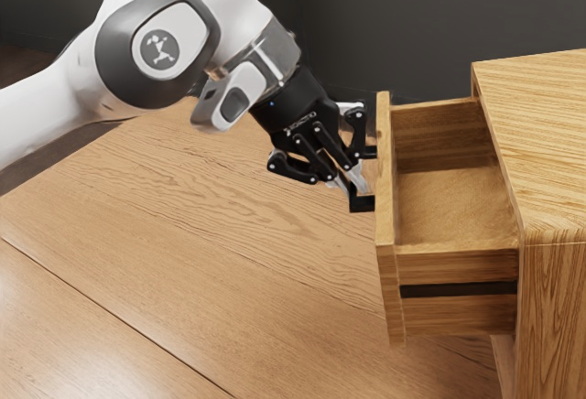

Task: Pull the drawer handle with one arm to open the drawer

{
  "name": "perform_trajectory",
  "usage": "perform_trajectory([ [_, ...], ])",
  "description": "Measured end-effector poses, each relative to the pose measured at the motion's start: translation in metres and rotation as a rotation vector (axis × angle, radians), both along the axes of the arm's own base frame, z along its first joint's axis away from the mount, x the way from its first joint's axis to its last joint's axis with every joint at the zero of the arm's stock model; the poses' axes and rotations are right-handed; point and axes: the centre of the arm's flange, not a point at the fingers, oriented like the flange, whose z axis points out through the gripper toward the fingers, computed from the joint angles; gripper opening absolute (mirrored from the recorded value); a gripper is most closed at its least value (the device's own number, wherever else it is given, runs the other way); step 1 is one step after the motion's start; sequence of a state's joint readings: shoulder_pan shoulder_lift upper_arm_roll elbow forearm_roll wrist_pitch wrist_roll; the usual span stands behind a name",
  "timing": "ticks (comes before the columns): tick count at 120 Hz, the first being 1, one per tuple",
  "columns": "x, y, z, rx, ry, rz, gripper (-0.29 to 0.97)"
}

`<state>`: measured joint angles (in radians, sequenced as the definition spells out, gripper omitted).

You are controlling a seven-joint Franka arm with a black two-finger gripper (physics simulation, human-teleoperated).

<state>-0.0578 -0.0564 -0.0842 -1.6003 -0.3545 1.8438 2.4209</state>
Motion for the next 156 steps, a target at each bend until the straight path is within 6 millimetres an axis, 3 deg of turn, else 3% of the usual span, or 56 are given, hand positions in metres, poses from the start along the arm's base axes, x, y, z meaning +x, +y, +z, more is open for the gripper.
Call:
perform_trajectory([
  [51, -0.038, 0.060, 0.000, -0.011, 0.005, 0.078, -0.09],
  [111, -0.075, 0.103, 0.001, -0.036, 0.002, 0.121, -0.09],
  [138, -0.087, 0.113, 0.005, -0.036, -0.010, 0.128, -0.09],
  [156, -0.089, 0.118, 0.005, -0.032, -0.010, 0.133, -0.02],
])
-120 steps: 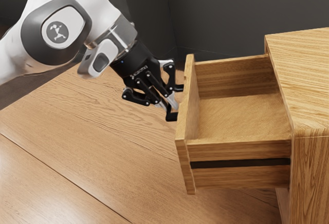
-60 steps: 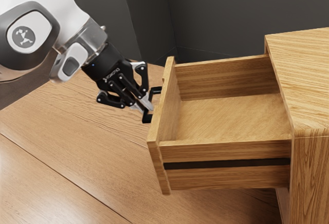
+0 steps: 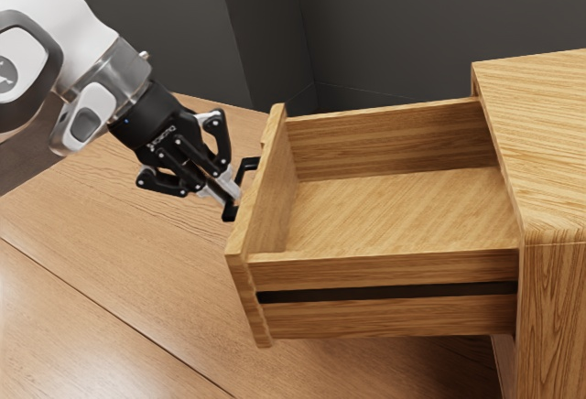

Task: Pull the drawer handle with one arm to open the drawer

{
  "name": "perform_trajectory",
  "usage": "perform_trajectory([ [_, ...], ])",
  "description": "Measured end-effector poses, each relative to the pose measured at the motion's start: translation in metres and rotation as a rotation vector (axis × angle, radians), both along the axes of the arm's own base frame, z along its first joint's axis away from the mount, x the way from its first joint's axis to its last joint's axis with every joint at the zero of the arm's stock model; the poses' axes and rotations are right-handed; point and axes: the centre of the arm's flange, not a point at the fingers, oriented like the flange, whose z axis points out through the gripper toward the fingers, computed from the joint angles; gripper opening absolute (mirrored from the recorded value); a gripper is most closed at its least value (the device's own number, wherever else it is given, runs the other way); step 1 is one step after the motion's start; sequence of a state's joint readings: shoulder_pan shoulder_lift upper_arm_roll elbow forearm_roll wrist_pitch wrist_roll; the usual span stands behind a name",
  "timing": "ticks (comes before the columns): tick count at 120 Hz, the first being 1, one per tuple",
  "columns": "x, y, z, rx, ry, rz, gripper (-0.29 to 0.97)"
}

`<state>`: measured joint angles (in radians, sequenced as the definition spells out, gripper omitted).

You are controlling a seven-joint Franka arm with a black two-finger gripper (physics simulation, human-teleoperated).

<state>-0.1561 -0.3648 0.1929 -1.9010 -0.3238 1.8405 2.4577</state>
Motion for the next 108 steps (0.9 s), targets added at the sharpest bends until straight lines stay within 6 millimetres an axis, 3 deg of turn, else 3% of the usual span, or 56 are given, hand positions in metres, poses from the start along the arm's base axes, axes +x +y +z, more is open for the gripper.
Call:
perform_trajectory([
  [22, -0.003, 0.005, 0.004, 0.003, -0.005, 0.006, 0.09],
  [34, -0.015, 0.008, 0.022, -0.001, -0.040, 0.007, 0.12],
  [42, -0.023, 0.009, 0.049, 0.000, -0.085, 0.006, 0.14],
  [52, -0.027, 0.003, 0.101, 0.059, -0.141, 0.014, 0.20],
  [59, -0.013, -0.006, 0.133, 0.110, -0.150, 0.033, 0.30],
  [65, 0.009, -0.011, 0.146, 0.145, -0.123, 0.065, 0.38],
  [73, 0.032, -0.020, 0.145, 0.211, -0.046, 0.128, 0.46],
  [84, 0.052, -0.027, 0.129, 0.290, 0.091, 0.260, 0.54],
  [95, 0.052, -0.030, 0.119, 0.311, 0.192, 0.410, 0.59],
  [108, 0.049, -0.017, 0.112, 0.307, 0.275, 0.590, 0.62],
])
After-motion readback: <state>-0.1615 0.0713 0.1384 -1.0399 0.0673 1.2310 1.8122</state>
